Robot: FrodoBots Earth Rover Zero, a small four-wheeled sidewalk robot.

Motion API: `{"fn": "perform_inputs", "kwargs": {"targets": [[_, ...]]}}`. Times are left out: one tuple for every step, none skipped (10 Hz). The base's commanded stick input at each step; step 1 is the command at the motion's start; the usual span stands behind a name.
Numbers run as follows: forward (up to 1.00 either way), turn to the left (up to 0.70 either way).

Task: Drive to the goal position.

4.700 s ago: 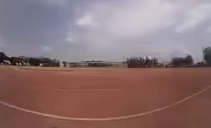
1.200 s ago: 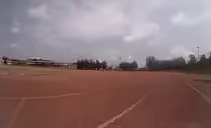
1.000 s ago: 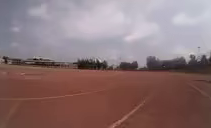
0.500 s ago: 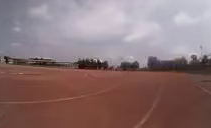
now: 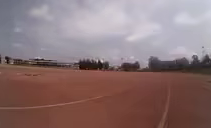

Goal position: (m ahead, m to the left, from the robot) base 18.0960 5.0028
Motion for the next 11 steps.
{"fn": "perform_inputs", "kwargs": {"targets": [[0.70,0.00],[0.70,0.00],[0.70,-0.03],[0.70,-0.26],[0.70,-0.35],[0.70,-0.35],[0.70,-0.35],[0.70,-0.35],[0.70,-0.35],[0.70,-0.35],[0.70,-0.35]]}}
